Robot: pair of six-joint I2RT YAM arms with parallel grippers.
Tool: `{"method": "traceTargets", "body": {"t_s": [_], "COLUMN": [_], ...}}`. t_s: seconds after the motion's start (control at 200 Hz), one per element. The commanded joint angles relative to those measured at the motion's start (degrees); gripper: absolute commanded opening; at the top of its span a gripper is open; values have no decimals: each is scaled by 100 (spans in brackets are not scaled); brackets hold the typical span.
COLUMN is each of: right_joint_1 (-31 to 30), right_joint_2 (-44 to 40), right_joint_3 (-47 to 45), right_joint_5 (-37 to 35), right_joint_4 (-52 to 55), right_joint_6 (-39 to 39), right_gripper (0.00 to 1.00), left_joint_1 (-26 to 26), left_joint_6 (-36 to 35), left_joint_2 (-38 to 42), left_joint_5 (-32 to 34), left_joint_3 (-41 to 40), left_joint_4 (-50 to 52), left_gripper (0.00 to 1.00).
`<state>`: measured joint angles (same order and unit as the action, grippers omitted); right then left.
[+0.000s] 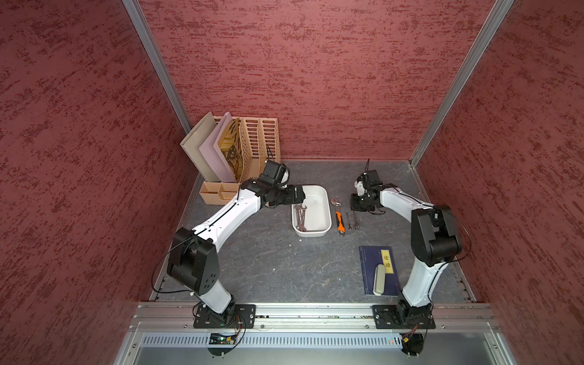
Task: Take out the wrench from the storage box
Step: Place the wrench at the center of the board.
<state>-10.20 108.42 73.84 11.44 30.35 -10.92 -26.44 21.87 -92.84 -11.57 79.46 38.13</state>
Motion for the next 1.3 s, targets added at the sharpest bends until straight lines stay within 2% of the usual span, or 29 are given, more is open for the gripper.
{"method": "traceTargets", "body": {"t_s": [0.0, 0.441, 0.841, 1.132, 1.292], "right_joint_1": [70, 265, 379, 431, 453], "right_joint_2": [128, 446, 531, 547, 524], "right_joint_3": [16, 268, 316, 322, 315], "right_joint_5": [118, 201, -91, -269, -343], "right_joint_4": [-264, 59, 280, 416, 477], "right_joint_6": [354, 589, 644, 626, 573], "right_gripper": [0, 0, 0, 16, 21], "left_joint_1": [-10, 60, 130, 138, 139], "left_joint_6": [-163, -182, -181, -183, -182], "left_joint_2": [-50, 3, -2, 61, 122], "left_joint_5": [-17, -74, -95, -88, -57], "left_joint_3": [119, 25, 35, 12, -25], "left_joint_4": [-16, -105, -86, -69, -78], "left_gripper": [100, 100, 100, 100, 100]}}
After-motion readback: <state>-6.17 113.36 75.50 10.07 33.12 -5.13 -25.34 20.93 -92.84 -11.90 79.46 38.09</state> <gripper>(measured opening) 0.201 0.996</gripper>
